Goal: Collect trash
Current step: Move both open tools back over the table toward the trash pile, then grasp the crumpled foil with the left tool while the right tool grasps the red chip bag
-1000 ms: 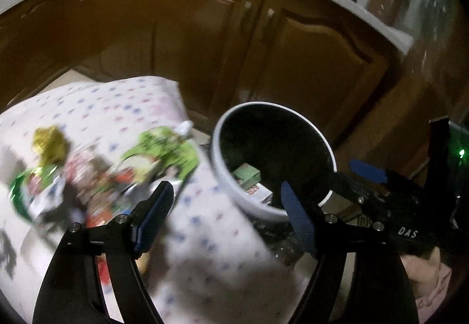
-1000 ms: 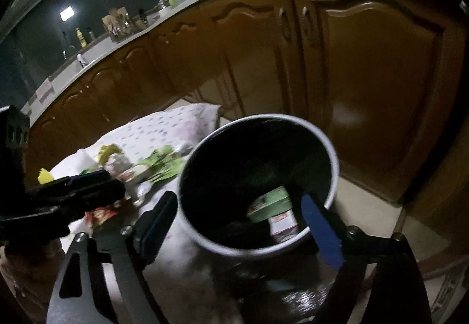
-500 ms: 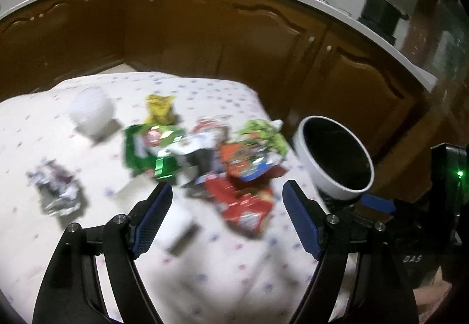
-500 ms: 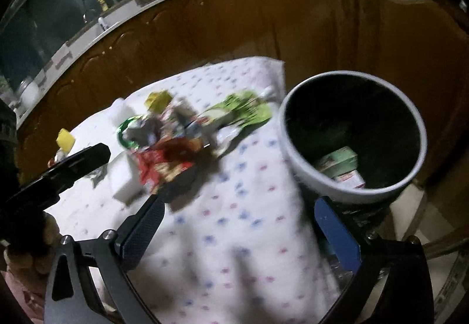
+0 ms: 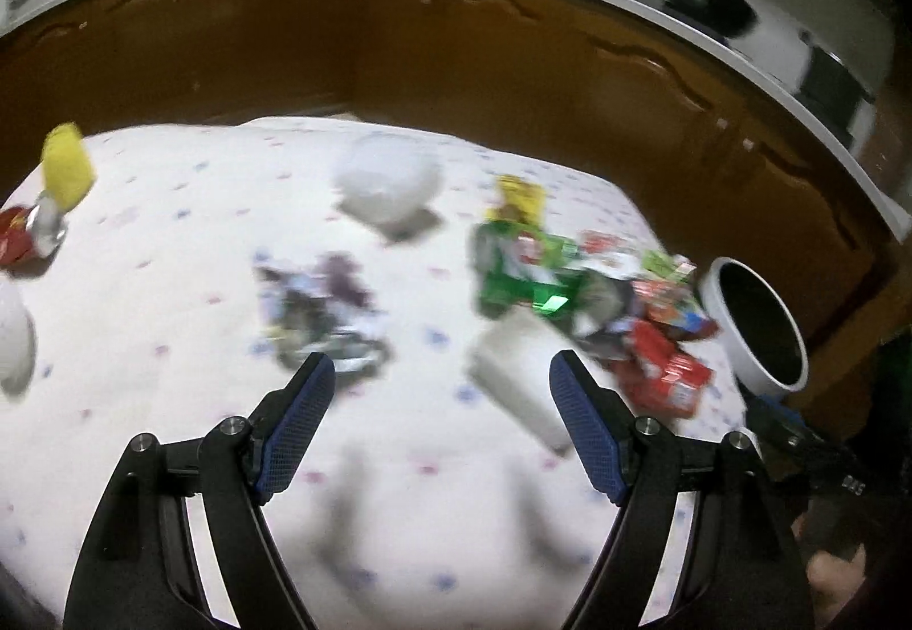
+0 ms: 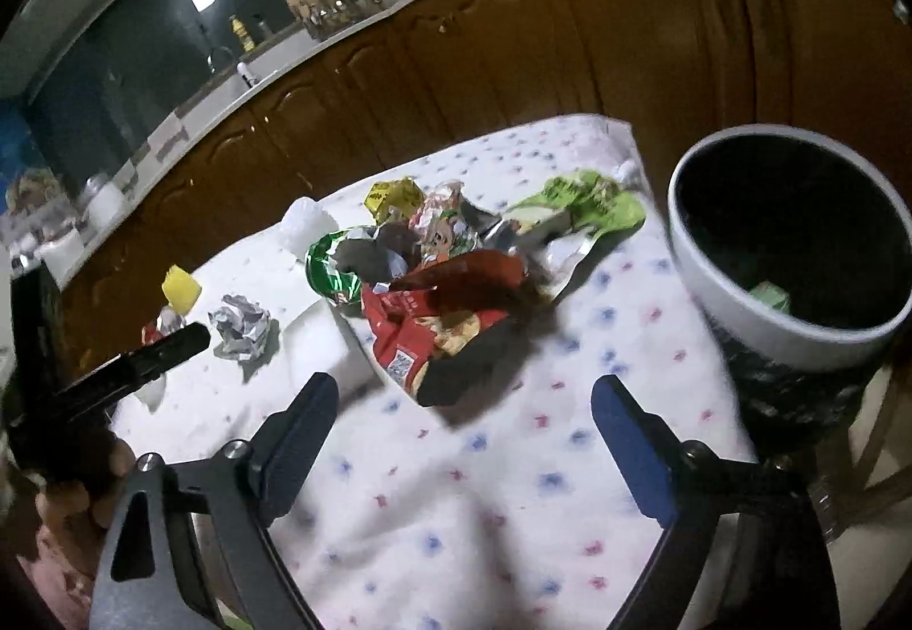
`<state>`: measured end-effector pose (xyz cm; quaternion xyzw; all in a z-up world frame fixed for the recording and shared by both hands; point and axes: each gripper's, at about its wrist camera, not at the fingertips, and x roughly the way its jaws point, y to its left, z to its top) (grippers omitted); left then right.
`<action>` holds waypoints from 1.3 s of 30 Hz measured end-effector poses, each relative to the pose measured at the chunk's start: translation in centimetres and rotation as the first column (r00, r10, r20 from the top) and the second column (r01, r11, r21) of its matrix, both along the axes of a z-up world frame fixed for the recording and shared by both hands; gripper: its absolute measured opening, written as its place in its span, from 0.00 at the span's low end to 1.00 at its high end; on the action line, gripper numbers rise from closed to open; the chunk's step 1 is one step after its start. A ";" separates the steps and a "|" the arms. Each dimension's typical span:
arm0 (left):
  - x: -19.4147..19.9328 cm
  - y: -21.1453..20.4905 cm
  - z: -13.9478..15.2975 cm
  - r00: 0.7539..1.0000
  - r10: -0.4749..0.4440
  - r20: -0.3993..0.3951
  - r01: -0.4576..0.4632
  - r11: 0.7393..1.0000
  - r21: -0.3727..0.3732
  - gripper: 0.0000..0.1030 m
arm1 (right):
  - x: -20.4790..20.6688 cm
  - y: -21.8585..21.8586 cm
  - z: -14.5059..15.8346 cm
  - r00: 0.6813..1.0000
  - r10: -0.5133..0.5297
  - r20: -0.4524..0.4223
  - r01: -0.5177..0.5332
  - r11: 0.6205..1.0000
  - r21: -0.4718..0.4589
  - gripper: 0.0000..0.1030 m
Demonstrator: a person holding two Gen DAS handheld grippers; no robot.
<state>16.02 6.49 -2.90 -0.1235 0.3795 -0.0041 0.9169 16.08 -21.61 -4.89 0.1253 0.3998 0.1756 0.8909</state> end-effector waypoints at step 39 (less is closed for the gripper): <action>0.5 -2.4 2.7 0.982 -0.180 0.059 0.185 0.979 -0.088 0.11 | -3.2 0.9 2.8 0.992 0.103 0.067 -0.108 0.990 0.085 0.02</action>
